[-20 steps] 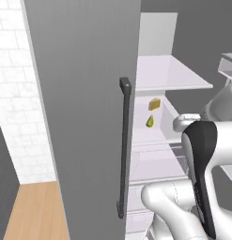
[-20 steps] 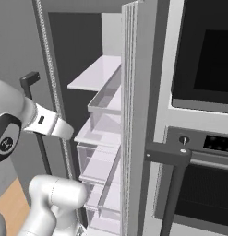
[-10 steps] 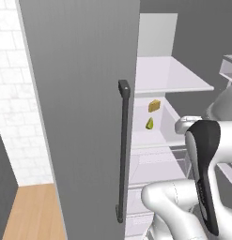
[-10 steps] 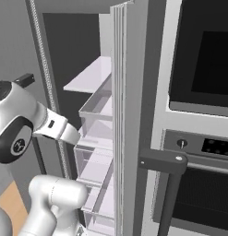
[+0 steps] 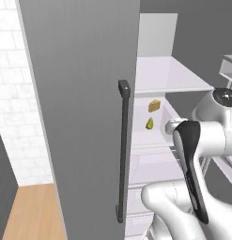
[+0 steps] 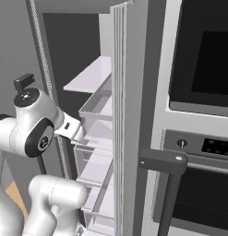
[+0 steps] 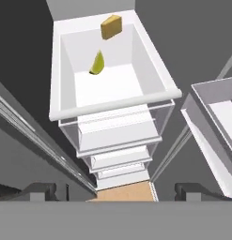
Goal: Grab a lemon wedge from the fridge and one ice cube from the ice bowl, and put them in the glass of lemonade.
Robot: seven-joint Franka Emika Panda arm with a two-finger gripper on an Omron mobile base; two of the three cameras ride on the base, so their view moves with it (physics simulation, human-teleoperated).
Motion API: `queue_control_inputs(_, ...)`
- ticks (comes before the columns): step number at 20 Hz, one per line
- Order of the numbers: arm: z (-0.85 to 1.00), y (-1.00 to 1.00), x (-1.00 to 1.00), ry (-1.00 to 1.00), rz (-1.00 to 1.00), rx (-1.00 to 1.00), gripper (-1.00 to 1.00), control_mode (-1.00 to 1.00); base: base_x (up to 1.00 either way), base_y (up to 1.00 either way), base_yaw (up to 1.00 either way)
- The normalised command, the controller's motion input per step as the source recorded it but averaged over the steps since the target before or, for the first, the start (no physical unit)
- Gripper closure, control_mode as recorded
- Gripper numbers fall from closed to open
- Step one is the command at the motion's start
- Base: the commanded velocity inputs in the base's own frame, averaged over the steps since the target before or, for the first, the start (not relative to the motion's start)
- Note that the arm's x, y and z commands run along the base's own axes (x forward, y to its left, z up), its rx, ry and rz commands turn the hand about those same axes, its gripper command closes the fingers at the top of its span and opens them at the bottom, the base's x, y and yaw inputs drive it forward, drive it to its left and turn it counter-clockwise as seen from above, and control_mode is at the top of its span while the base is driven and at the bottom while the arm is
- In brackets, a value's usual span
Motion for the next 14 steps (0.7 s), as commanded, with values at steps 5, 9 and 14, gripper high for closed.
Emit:
queue_control_inputs(5,-0.17,0.0,0.72,0.0,-0.01,0.0,-1.0,-1.0,0.0,0.0,0.0)
queue_control_inputs(9,-0.32,0.0,0.65,0.01,0.0,0.0,-1.0,-1.0,0.0,0.0,0.0)
queue_control_inputs(14,-0.44,0.0,0.45,0.09,0.0,0.0,-1.0,-1.0,0.0,0.0,0.0)
